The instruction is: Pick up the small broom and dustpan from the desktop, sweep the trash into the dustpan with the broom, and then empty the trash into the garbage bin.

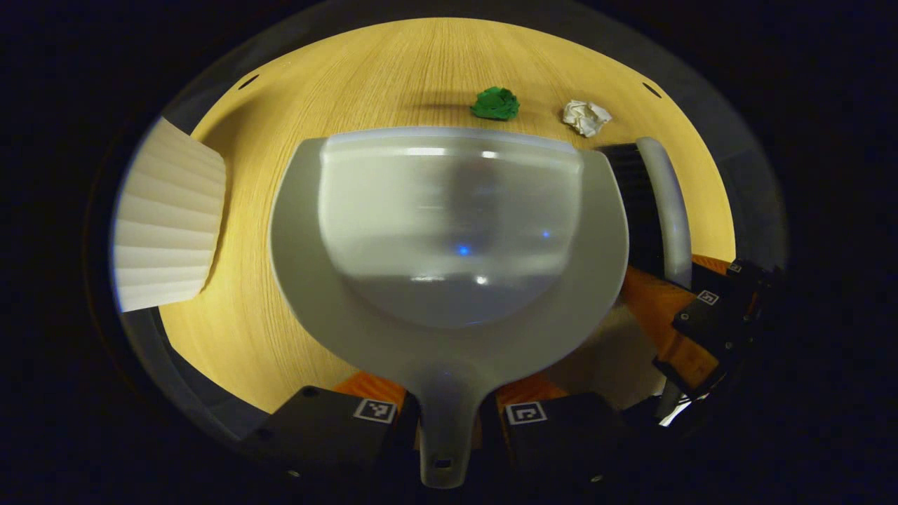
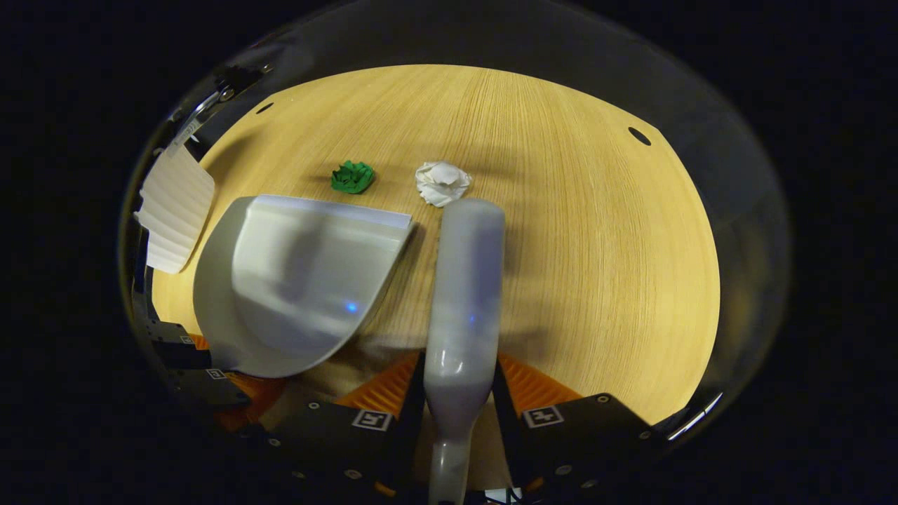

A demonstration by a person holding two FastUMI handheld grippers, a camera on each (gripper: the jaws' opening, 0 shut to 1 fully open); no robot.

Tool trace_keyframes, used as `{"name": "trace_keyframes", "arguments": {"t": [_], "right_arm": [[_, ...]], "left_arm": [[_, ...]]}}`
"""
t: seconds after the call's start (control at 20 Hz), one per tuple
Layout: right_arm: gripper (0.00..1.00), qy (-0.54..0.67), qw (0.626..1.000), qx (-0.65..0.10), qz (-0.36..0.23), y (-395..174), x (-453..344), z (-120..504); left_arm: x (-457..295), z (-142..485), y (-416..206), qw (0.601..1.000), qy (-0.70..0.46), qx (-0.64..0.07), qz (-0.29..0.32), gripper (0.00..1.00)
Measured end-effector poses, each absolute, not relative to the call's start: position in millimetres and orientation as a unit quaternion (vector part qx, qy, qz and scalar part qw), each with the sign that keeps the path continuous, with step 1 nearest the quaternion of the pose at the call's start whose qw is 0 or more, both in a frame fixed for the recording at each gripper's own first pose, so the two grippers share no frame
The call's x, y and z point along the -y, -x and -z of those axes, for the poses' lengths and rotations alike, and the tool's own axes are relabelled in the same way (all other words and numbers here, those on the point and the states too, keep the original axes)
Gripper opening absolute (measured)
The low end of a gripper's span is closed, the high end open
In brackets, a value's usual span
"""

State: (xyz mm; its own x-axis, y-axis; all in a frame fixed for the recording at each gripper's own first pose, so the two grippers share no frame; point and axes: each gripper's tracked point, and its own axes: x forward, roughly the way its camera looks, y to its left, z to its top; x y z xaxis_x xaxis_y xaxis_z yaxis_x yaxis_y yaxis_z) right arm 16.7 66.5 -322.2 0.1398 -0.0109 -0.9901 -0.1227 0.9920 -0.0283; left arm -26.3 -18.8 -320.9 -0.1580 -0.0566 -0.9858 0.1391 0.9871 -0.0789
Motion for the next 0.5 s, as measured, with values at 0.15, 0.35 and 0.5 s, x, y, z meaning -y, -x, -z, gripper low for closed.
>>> {"name": "trace_keyframes", "arguments": {"t": [0.15,0.35,0.5], "right_arm": [[0.42,0.044,0.747,-0.662,-0.044,-14,-67,322],[0.35,0.024,0.748,-0.661,-0.044,-19,-60,318],[0.34,0.024,0.750,-0.659,-0.043,-27,-49,316]], "left_arm": [[21,322,26,0.647,-0.025,-0.758,0.080,0.37],[24,318,28,0.648,-0.025,-0.754,0.106,0.32],[21,315,30,0.647,-0.031,-0.752,0.117,0.32]]}}
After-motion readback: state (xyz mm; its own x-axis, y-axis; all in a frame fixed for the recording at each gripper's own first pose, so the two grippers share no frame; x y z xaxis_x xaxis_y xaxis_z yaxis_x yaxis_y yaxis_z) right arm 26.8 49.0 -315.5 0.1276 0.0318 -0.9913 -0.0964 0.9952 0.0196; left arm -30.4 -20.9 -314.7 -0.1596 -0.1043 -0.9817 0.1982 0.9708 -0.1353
